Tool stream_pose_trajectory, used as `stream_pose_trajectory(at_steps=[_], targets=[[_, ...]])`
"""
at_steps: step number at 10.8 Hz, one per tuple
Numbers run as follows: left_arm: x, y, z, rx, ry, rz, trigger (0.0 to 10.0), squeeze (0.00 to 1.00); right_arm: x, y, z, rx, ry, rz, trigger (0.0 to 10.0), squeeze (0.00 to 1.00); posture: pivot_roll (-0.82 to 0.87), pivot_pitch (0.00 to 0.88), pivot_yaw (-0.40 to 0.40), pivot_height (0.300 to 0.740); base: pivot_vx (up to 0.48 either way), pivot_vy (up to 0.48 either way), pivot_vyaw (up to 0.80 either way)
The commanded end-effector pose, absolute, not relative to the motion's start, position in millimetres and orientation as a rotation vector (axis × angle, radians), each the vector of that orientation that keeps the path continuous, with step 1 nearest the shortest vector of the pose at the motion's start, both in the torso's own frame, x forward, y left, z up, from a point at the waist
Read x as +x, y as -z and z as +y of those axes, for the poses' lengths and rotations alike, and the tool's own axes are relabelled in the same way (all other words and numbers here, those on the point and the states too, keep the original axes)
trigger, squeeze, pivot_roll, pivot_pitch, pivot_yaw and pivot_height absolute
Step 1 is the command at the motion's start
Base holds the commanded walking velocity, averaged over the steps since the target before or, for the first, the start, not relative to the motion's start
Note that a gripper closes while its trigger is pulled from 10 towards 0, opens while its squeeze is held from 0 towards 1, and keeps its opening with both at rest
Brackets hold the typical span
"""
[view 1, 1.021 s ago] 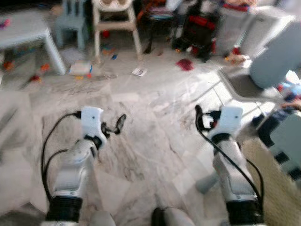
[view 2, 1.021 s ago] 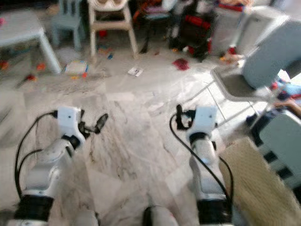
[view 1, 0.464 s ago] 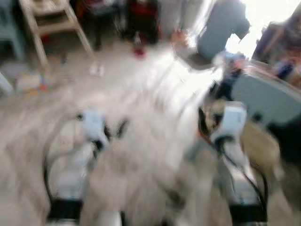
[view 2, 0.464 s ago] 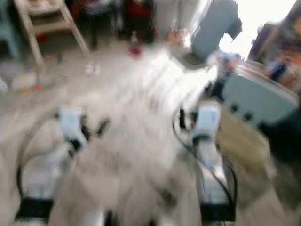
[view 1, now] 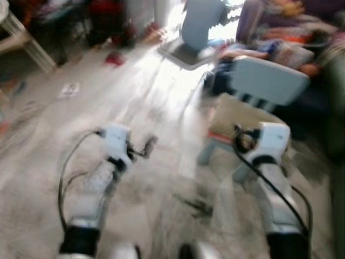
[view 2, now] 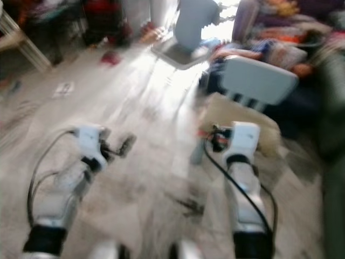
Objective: Move the pillow to the sofa
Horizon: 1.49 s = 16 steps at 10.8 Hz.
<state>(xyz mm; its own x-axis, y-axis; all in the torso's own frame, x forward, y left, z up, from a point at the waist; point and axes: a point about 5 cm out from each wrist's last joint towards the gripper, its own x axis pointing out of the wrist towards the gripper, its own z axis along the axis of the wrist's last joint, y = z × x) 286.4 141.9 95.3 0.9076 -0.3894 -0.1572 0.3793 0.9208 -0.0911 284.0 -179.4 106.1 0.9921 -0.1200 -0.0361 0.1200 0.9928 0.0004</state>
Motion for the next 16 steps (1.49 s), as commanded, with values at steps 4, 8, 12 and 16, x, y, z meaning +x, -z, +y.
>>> stream_pose_trajectory(at_steps=[4, 8, 12, 16], targets=[[284.3, -98.8, 143.4, -0.06, 0.436, 0.152, 10.0, 0.0, 279.8, -105.1, -184.9, -0.008, 0.151, 0.038, 10.0, 0.0, 0.01, 0.116, -0.059, 0.74, 0.263, 0.0, -0.71], [285.1, -98.2, 142.0, -0.056, 0.45, 0.157, 10.0, 0.0, 277.8, -103.6, -182.1, -0.001, 0.154, 0.04, 10.0, 0.0, 0.01, 0.116, -0.057, 0.74, 0.48, 0.0, -0.5], [286.1, -95.1, 143.6, -0.045, 0.409, 0.169, 10.0, 0.0, 278.9, -102.6, -180.8, -0.007, 0.132, 0.044, 10.0, 0.0, 0.01, 0.12, -0.058, 0.74, 0.472, 0.0, 0.0], [287.6, -93.7, 145.8, -0.041, 0.385, 0.178, 10.0, 0.0, 280.7, -103.1, -179.4, -0.012, 0.121, 0.041, 10.0, 0.0, 0.01, 0.119, -0.059, 0.74, 0.461, 0.0, 0.0]])
